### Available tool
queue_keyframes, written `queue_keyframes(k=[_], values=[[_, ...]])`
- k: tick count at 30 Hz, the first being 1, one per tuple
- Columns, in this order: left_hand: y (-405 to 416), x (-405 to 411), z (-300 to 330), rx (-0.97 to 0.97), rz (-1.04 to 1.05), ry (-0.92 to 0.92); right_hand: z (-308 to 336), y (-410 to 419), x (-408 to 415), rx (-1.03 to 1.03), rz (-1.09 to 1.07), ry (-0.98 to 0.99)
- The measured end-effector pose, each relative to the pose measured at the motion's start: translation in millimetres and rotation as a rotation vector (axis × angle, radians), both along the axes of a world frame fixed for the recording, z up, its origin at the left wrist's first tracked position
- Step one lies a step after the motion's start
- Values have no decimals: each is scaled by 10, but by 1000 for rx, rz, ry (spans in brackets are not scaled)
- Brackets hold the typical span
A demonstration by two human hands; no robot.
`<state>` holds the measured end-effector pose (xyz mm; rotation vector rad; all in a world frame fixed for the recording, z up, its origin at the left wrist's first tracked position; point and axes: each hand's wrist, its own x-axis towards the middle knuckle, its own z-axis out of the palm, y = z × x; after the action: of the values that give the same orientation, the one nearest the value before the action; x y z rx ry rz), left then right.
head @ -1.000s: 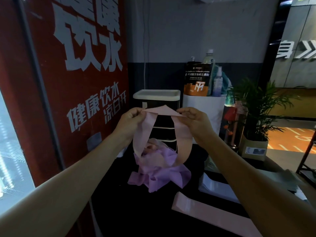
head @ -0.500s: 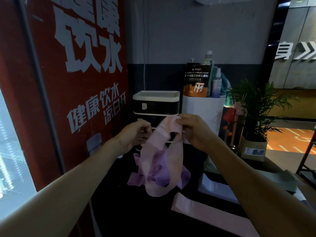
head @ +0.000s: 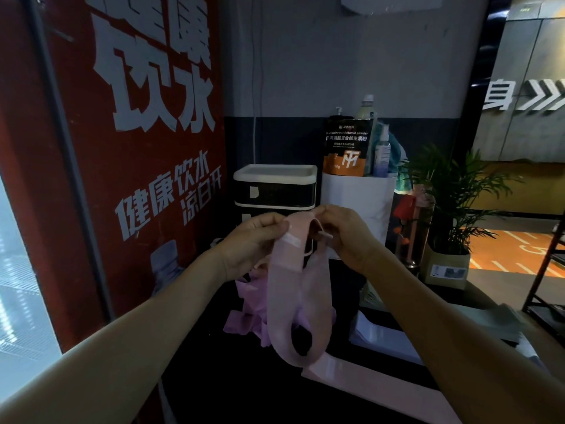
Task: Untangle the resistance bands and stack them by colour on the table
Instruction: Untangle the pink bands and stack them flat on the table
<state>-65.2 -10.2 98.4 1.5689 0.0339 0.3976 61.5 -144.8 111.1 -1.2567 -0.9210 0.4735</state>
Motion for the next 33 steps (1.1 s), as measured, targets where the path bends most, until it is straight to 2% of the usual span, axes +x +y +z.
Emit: queue_keyframes(k=[4,7,13,16,21,26,28,33], values=[[-41,6,81,-80,161,-45,-40,-40,-17,-50,-192,-178],[-47,33,135,-186,235,-92,-68,-59,-82,-59,-219,-285],[-104,52,172,-275,191,-130,-134,19,-179,-206,-215,-403],[-126,51,173,-288,189,-138,-128,50,-221,-241,-205,-359],[-157,42,171,-315,239,-159,-87,48,-281,-137,-81,0],[-138,47,124,-327,367,-101,23,31,-269,-85,-76,138],[-132,40,106,-263,437,-65,61,30,-253,-106,-96,90],[-188,-1,137,133,542,-107,166,4,-245,-108,-126,-15]])
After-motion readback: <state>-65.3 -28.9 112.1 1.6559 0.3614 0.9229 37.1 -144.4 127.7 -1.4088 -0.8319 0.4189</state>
